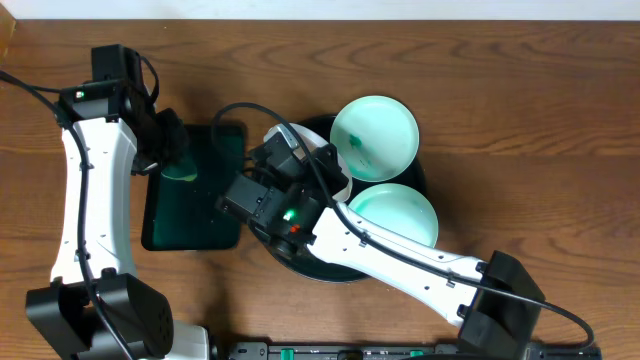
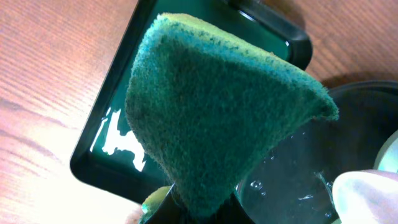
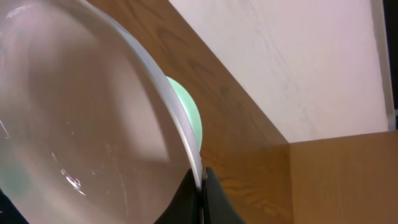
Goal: Clean dirty plates on tray and stack at the side
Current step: 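Lift the white plate with the right gripper, retract the left arm, then carry the white plate right and set it on the table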
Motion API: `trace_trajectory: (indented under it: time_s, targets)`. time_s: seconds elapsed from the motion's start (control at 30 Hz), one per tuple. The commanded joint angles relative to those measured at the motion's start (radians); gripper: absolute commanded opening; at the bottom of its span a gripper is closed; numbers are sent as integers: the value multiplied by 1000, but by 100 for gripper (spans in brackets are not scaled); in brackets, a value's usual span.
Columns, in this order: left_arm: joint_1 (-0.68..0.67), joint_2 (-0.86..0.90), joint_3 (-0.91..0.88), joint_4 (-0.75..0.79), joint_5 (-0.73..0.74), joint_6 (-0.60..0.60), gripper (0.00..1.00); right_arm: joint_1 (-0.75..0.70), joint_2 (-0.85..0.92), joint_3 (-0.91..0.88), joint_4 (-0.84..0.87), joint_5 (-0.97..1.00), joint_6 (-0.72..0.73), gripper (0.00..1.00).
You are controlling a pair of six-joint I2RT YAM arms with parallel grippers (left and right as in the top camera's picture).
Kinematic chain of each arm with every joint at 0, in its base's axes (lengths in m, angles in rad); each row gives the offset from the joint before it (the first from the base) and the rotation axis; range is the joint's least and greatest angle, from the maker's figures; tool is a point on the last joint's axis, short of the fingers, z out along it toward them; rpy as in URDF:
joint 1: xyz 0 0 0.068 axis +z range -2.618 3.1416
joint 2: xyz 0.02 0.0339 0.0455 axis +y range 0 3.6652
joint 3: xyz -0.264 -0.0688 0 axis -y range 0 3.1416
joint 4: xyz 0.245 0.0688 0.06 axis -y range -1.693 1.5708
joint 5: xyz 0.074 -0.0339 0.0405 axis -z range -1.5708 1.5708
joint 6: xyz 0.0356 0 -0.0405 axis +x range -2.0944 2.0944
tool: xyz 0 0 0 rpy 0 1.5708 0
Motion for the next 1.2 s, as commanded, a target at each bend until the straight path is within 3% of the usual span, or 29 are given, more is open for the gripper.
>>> trace_trajectory:
  time_s: [0.0, 0.23, 0.53, 0.67, 0.93, 1.1, 1.17]
  targets:
    - [4, 2, -6, -26, 5, 13, 7, -7, -22, 24, -3, -66, 10, 1]
    - [3, 2, -6, -35, 32, 13, 8, -137, -101, 67, 2, -538, 10, 1]
    - [-22, 2, -6, -40, 113, 13, 7, -462, -148, 133, -81, -1126, 6, 1]
    - [-68, -2, -5, -8, 231, 11, 7, -618, -139, 166, -78, -1431, -27, 1]
    - [-260, -7, -5, 90, 137, -28, 7, -963, -140, 283, -359, -1373, -24, 1]
    - [-278, -7, -5, 142, 102, -43, 7, -1153, -139, 227, -391, -1235, -107, 1]
    - [-278, -7, -5, 140, 11, -42, 7, -1223, -139, 166, -384, -1104, -106, 1]
